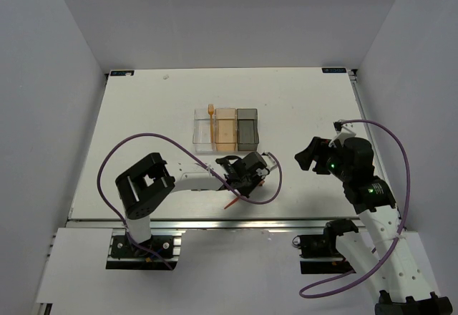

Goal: Sort the eating utensils into containers

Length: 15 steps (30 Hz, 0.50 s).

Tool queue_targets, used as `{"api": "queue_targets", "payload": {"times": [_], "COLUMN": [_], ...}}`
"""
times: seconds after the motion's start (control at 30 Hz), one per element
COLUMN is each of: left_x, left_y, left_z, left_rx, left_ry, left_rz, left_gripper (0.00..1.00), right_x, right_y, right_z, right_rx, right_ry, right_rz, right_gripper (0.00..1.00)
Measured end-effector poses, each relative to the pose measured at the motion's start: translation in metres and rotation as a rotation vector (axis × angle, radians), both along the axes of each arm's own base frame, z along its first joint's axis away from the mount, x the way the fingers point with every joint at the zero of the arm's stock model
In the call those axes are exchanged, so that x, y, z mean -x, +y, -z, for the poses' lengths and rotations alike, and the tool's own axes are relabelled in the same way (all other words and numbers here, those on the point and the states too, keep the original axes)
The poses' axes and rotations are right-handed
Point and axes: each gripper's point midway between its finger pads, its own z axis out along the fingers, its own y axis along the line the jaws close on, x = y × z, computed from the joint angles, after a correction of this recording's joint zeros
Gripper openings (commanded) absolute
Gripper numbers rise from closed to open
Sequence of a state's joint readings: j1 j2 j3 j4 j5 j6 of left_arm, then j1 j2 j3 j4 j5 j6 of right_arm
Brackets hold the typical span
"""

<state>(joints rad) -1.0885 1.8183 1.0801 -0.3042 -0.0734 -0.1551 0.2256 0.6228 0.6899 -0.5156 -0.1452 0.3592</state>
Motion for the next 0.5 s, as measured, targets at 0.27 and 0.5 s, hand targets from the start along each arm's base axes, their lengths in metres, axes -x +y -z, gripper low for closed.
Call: {"api": "queue_targets", "payload": {"times": [0.27, 0.5], "left_x": [0.009, -0.009], "left_y": [0.001, 0.000], "left_z": [-0.009, -0.098], "left_rx": [0.015, 0.167], "left_ry": [0.032, -0.116], "left_rz": [0.025, -0.036], "left_gripper": [0.00, 0.00], "right_x": [0.000, -0.001], "right_y": [0.000, 0.000], "right_z": [0.000, 0.002], "right_rx": [0.001, 0.005], "right_ry": [0.001, 0.006], "right_rz": [0.000, 0.001], "right_gripper": [0.77, 0.77]}}
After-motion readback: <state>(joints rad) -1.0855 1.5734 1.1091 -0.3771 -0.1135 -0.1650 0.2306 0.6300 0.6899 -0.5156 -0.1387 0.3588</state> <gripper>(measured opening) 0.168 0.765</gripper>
